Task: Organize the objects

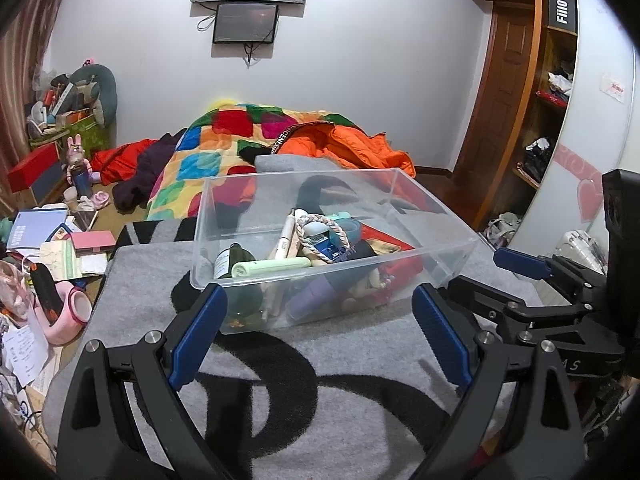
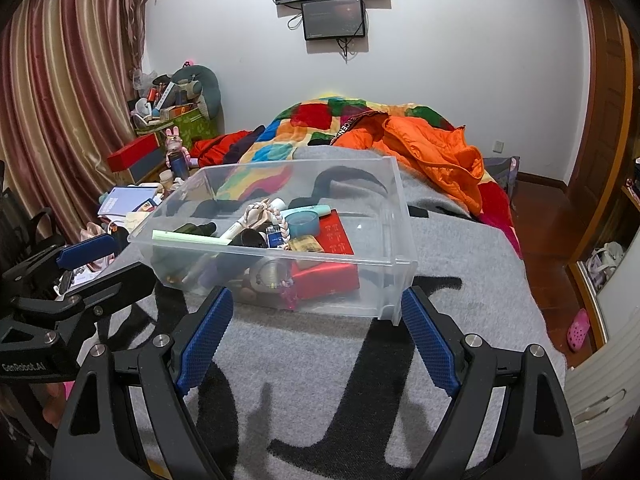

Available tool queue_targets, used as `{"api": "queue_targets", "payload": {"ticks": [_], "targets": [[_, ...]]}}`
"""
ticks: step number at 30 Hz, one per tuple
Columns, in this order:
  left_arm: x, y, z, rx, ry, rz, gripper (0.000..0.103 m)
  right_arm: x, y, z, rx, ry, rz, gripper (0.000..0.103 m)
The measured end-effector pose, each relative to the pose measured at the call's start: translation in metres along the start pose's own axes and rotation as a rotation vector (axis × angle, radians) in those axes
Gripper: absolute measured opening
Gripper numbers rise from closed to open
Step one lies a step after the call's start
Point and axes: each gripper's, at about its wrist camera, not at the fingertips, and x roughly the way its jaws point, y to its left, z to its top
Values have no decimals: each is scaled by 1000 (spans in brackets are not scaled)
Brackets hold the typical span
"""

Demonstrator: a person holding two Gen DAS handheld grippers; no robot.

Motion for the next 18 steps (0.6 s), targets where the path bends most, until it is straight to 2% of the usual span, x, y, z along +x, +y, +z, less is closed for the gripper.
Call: {"api": "queue_targets", "payload": {"ticks": [11, 18], "targets": [[3, 4, -1, -18, 23, -14, 95, 0, 1, -1, 7, 10, 10, 84], [0, 4, -4, -18, 6, -11, 95, 0, 3, -2, 5, 12, 11, 84]]}}
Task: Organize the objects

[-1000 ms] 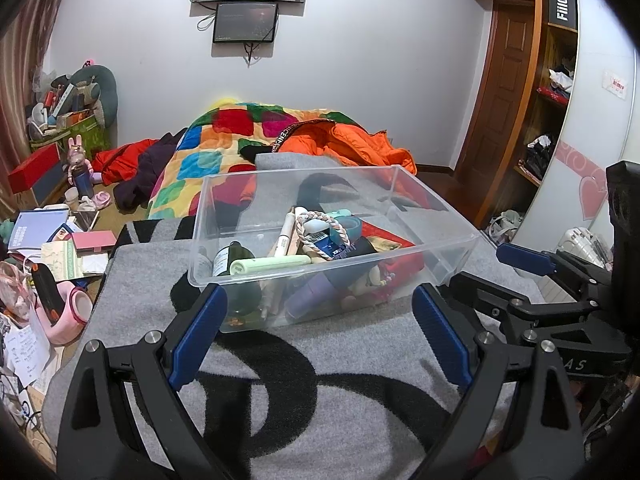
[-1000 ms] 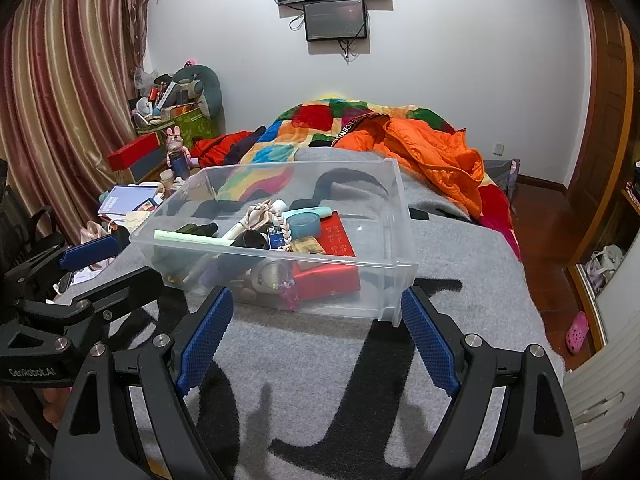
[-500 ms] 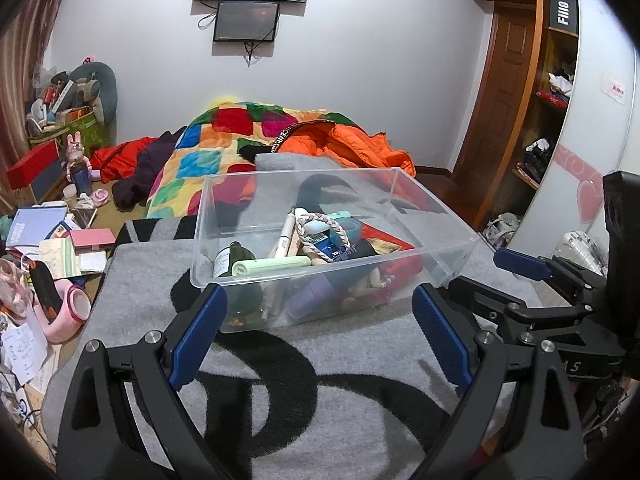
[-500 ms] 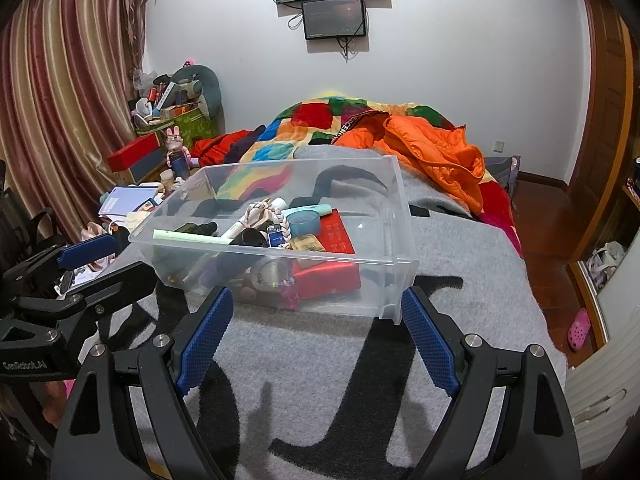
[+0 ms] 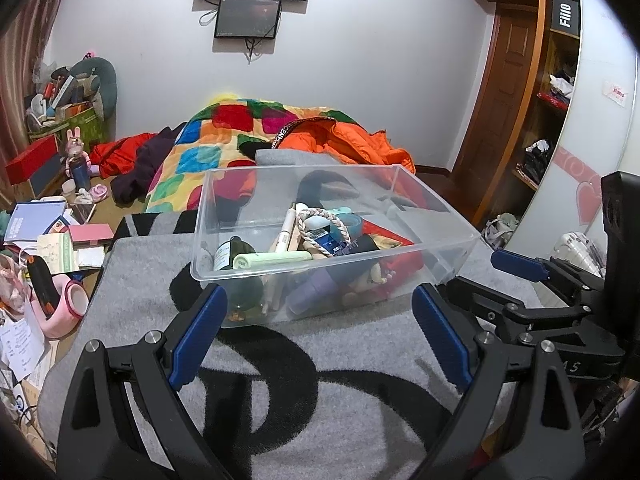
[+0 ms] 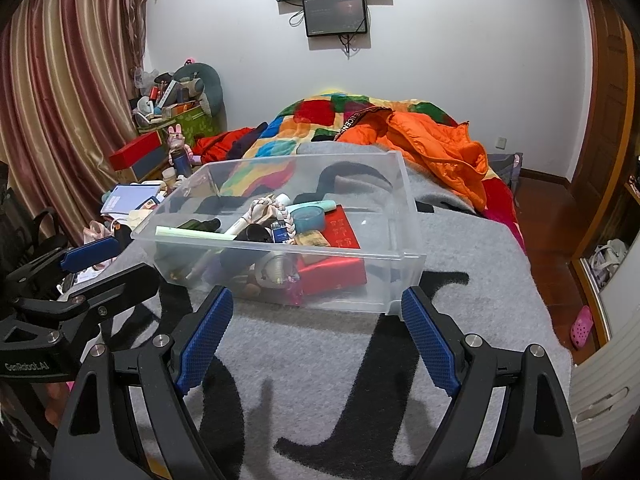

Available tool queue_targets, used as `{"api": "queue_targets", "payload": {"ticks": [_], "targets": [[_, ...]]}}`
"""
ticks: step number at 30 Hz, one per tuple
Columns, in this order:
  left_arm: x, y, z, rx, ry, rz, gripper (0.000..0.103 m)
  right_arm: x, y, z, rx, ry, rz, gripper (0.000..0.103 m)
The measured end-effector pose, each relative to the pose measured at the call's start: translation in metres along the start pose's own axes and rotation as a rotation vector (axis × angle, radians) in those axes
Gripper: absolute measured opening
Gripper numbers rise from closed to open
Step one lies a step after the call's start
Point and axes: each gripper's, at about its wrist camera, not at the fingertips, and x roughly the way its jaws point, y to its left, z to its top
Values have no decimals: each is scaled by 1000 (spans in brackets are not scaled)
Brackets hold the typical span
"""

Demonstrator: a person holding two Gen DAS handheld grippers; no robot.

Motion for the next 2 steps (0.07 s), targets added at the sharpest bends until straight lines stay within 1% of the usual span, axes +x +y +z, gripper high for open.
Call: {"api": "queue_targets", "payload": {"ticks": [2], "targets": [[-2, -1, 0, 4, -7, 9, 95, 0, 0, 0, 0, 1, 0, 84]]}}
